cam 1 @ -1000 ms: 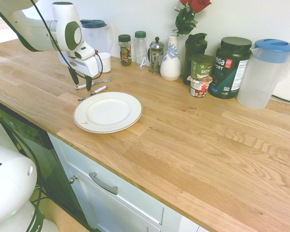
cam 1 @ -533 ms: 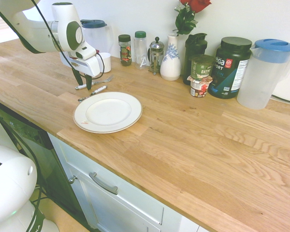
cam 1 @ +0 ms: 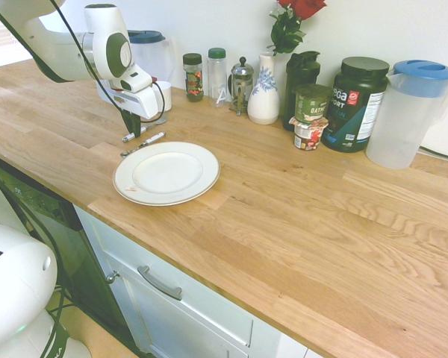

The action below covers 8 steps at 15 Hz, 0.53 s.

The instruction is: Put the fork into the plate

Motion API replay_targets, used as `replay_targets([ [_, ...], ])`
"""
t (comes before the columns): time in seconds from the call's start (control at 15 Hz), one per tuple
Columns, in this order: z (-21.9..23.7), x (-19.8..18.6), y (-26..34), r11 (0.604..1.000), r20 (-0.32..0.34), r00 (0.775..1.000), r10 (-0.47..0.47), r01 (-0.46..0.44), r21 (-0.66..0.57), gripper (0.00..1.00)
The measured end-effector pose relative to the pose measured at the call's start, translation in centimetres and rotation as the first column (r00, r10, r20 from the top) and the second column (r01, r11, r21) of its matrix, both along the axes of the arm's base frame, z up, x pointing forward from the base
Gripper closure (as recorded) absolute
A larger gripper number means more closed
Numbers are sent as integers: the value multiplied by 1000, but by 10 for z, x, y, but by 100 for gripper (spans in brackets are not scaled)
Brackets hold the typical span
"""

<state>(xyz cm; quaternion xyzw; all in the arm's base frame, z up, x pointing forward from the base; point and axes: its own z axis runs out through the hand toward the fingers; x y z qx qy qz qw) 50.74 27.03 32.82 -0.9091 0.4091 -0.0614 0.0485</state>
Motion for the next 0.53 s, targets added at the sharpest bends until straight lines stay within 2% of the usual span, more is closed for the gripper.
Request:
replay_targets([
  [0.33,9,12,-20,1000,13,1000,-15,15,4,100],
  [0.53,55,20,-49,999,51,998,-30,28,44,100],
])
